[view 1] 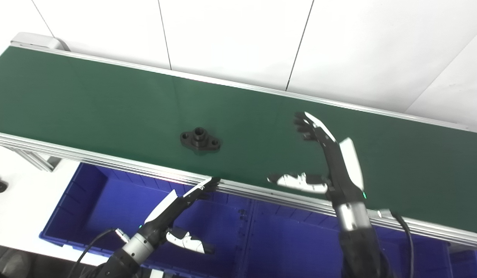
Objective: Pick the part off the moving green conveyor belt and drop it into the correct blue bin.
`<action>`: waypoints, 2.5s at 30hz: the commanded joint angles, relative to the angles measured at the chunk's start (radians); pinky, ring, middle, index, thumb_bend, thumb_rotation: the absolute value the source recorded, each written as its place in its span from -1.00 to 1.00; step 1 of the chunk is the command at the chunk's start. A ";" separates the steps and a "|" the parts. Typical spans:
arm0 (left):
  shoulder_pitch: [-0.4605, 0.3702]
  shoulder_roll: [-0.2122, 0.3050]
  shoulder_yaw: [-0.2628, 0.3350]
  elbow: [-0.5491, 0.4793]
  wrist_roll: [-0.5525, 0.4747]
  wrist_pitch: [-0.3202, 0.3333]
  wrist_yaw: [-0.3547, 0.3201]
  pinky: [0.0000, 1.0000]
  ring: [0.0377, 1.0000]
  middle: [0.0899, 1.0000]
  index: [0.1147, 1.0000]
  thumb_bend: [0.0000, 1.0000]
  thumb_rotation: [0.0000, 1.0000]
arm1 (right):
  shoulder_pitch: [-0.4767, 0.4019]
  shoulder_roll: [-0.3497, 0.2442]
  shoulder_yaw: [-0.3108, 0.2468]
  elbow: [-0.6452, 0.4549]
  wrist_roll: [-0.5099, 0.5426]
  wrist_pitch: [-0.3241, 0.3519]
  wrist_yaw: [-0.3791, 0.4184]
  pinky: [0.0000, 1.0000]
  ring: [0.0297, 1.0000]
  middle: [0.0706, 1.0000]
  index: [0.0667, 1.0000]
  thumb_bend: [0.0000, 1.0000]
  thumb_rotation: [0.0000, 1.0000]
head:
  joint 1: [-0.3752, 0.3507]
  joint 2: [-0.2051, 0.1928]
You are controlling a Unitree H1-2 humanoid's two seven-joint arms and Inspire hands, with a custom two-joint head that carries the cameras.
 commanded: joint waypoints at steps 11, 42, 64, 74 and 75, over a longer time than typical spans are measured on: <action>0.033 0.044 0.013 -0.099 -0.049 -0.040 -0.027 0.62 0.77 0.86 0.88 0.96 -0.10 | -0.159 0.010 0.031 0.086 -0.045 0.083 0.023 0.43 0.53 0.57 0.68 0.67 -0.43 | 0.001 -0.001; 0.056 0.058 -0.042 -0.123 0.016 -0.040 0.037 0.51 0.69 0.78 0.81 0.96 -0.18 | -0.339 -0.031 0.197 0.366 -0.206 0.152 0.065 0.40 0.49 0.56 0.64 0.69 -0.56 | 0.001 0.008; 0.045 0.089 -0.112 -0.143 0.009 -0.040 0.118 0.62 0.76 0.82 0.84 0.95 -0.19 | -0.316 -0.132 0.293 0.412 -0.318 0.139 0.023 -0.40 -0.32 -0.11 0.29 0.10 -1.00 | -0.006 0.034; 0.052 0.083 -0.097 -0.155 -0.009 -0.040 0.100 0.61 0.77 0.84 0.87 0.95 -0.18 | -0.305 -0.181 0.316 0.386 -0.348 0.134 0.062 -0.47 -0.31 -0.11 0.23 0.09 -1.00 | -0.014 0.050; 0.053 0.083 -0.096 -0.156 -0.004 -0.040 0.103 0.61 0.77 0.84 0.87 0.95 -0.17 | -0.303 -0.186 0.318 0.386 -0.350 0.132 0.060 -0.45 -0.28 -0.13 0.18 0.07 -1.00 | -0.013 0.051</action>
